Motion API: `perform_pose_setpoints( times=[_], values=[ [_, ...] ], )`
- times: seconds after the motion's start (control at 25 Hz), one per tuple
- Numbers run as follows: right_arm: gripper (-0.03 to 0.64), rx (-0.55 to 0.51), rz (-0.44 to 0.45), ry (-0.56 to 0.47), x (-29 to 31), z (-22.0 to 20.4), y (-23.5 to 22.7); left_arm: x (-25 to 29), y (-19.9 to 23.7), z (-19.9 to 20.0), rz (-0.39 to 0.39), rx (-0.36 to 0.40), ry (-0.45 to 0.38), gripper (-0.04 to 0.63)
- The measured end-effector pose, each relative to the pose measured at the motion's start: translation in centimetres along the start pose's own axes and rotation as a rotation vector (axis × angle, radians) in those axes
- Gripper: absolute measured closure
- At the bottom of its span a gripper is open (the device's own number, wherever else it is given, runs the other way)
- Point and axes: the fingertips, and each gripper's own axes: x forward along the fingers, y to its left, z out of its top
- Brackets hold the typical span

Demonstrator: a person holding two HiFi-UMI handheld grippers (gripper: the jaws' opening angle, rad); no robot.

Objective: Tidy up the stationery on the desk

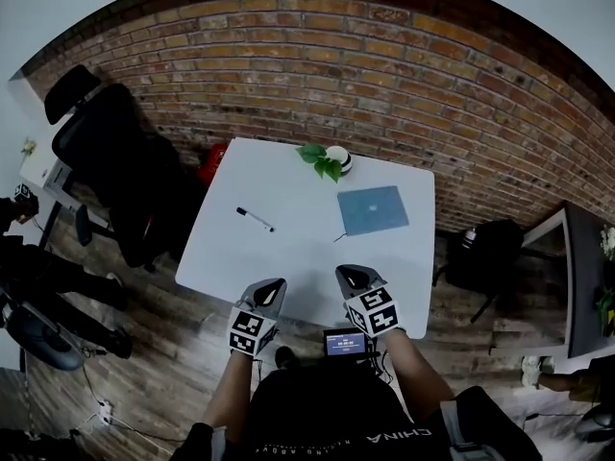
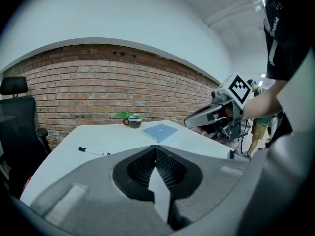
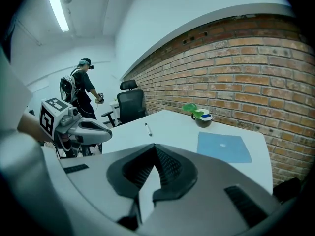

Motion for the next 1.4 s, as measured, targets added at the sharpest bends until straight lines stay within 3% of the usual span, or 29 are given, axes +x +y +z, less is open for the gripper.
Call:
perform_pose_setpoints(
  times=[0.72, 1.16, 1.4],
  values=[
    [0.607, 0.002, -0.021, 0.003, -1.4, -0.6, -1.1, 1.2, -1.4, 0.4, -0.039, 0.022, 0.009, 0.589],
    [0.607, 0.011, -0.011, 0.037, -3.7, -2.9, -7.2, 6.4, -4.4, 2.6, -0.053, 0.063, 0.037, 0.589],
    [0.607, 0.049, -0.050, 0.052, -3.3, -3.7, -10.6, 10.8, -4.7, 3.7, -0.095, 0.085, 0.054, 0.589]
  ],
)
